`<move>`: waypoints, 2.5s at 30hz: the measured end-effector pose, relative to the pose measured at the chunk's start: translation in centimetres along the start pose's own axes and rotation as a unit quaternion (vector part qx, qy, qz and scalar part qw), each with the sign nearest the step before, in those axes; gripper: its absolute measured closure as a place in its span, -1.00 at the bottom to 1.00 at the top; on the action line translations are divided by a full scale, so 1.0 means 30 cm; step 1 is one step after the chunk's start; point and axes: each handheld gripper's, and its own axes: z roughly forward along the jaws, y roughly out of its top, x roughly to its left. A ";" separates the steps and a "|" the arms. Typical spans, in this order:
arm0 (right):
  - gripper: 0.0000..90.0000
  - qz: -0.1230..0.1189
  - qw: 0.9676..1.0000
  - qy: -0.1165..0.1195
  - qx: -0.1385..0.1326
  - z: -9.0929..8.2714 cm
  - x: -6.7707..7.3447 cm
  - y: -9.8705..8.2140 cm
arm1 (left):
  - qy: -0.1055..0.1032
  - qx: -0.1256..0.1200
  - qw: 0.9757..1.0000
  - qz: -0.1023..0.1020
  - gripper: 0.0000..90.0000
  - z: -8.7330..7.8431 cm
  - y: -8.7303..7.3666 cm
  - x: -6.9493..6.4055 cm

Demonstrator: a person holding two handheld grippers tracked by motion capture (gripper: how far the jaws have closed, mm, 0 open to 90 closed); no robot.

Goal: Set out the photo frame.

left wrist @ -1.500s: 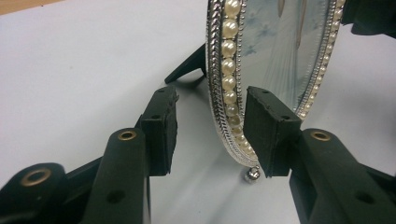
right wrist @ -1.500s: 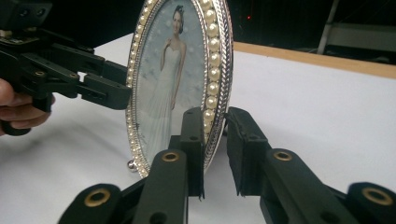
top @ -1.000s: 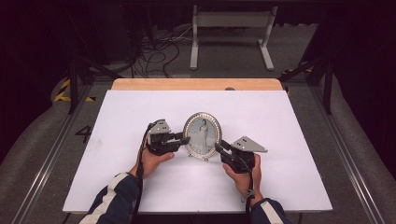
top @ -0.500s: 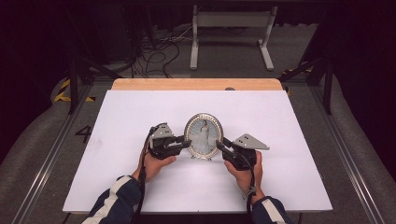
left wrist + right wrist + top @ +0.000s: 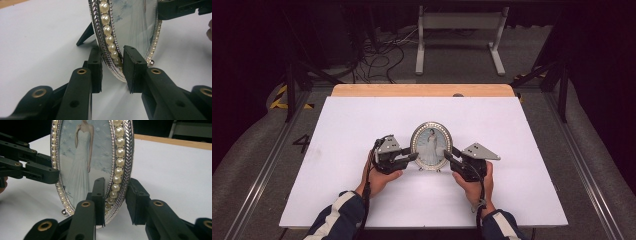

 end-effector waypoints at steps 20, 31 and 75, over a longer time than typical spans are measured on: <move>0.53 -0.039 0.999 -0.006 0.013 -0.005 0.006 0.001 | 0.022 0.005 0.999 0.028 0.51 -0.005 0.004 -0.016; 0.52 -0.067 0.997 0.000 0.025 -0.012 -0.001 0.015 | 0.039 -0.003 0.998 0.056 0.48 -0.043 0.005 -0.020; -0.15 -0.143 0.988 0.010 0.055 -0.134 -0.083 -0.034 | 0.078 0.000 0.993 0.083 -0.40 -0.190 -0.059 -0.013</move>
